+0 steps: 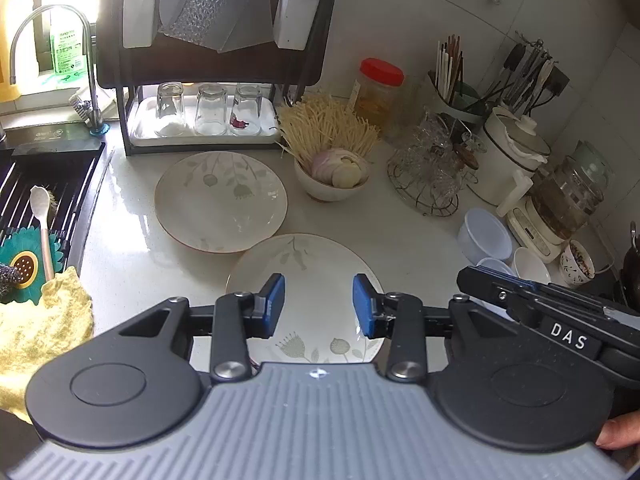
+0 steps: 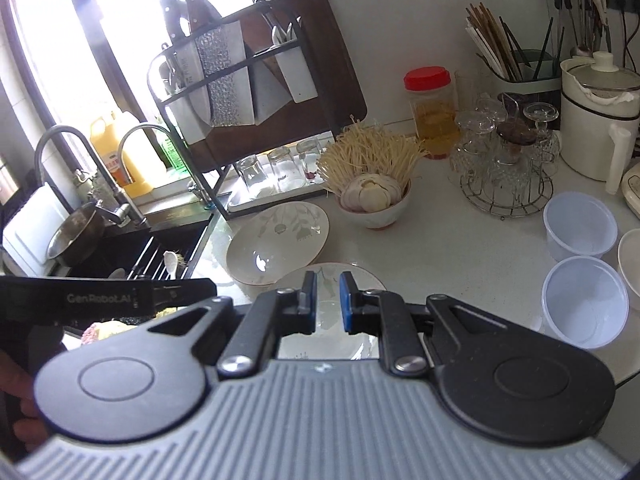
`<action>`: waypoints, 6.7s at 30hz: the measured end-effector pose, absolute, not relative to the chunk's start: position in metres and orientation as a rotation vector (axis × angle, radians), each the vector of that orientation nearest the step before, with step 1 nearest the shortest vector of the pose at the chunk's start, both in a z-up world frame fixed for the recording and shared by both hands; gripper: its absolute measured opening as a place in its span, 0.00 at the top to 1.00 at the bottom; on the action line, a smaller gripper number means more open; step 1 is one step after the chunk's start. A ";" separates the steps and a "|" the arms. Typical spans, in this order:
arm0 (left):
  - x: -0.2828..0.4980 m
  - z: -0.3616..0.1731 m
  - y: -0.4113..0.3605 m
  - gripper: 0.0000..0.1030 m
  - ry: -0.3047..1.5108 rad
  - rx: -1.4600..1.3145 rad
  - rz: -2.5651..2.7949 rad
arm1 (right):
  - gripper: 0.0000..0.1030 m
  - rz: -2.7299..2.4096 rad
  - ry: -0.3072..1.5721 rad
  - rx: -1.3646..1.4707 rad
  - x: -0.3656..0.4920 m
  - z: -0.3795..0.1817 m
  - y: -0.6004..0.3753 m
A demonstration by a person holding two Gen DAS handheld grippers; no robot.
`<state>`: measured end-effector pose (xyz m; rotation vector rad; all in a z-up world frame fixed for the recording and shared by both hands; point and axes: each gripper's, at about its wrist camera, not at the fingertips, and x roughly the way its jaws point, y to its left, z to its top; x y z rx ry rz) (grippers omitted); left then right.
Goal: Organize plates and bowls
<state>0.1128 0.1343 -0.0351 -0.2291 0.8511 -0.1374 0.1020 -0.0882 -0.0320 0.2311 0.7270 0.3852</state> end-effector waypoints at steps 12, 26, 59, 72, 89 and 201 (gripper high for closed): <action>0.082 -0.030 0.107 0.53 0.840 -0.249 -0.079 | 0.84 0.449 0.734 0.205 0.087 -0.032 -0.109; 0.065 -0.029 0.097 0.53 0.843 -0.280 -0.049 | 0.84 0.445 0.718 0.194 0.072 -0.029 -0.127; 0.165 -0.049 0.149 0.21 0.928 -0.287 -0.070 | 0.16 0.327 0.739 0.310 0.134 -0.044 -0.109; 0.225 -0.082 0.225 0.18 0.963 -0.318 -0.029 | 0.00 0.296 0.847 0.360 0.185 -0.074 -0.068; 0.301 -0.142 0.288 0.21 1.009 -0.388 -0.089 | 0.19 0.284 0.942 0.455 0.254 -0.124 -0.016; 0.228 -0.127 0.208 0.80 1.065 -0.300 -0.198 | 0.82 0.239 0.939 0.375 0.189 -0.115 -0.064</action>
